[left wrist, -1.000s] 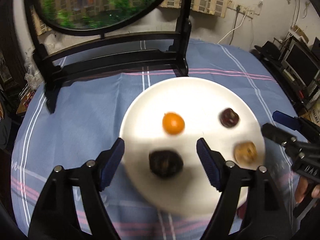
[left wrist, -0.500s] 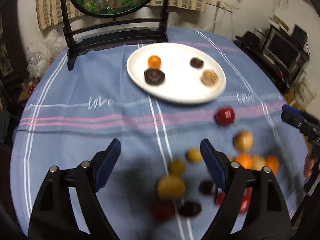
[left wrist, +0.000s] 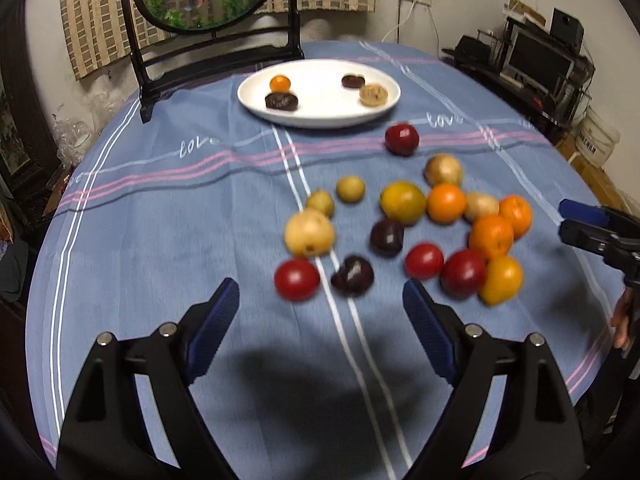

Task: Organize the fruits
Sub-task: 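Move the right gripper to the large tangerine and close on it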

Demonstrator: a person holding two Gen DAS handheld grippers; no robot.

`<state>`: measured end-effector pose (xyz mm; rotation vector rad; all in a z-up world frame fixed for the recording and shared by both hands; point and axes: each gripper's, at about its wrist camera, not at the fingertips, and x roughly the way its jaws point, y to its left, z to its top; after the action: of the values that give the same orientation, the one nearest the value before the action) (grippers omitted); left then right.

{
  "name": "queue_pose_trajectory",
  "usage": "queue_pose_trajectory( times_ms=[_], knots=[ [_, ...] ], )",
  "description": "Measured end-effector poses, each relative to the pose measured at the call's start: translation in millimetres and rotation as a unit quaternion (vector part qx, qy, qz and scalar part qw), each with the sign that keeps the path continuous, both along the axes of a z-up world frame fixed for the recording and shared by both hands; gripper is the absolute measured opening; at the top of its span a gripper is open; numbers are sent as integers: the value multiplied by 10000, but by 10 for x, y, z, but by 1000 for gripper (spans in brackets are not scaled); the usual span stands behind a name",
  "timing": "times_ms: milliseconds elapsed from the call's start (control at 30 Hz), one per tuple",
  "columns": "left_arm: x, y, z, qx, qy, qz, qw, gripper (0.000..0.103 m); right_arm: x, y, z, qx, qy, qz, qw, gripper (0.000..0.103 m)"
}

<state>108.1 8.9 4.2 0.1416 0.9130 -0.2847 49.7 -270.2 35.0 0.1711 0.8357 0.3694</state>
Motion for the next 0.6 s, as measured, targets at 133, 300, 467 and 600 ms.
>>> queue_pose_trajectory(
  times_ms=[133, 300, 467, 600],
  knots=[
    [-53, 24, -115, 37, 140, 49, 9999, 85, -119, 86, -77, -114, 34, 196, 9997, 65],
    [-48, 81, -260, -42, 356, 196, 9992, 85, -204, 101, -159, -166, 89, 228, 9996, 65],
    [-24, 98, -345, -115, 491, 269, 9984, 85, -205, 156, -212, -336, 151, 346, 9987, 65],
    [-29, 99, -374, -140, 506, 300, 9982, 85, -176, 287, -272, -524, 237, 513, 9970, 65]
  ],
)
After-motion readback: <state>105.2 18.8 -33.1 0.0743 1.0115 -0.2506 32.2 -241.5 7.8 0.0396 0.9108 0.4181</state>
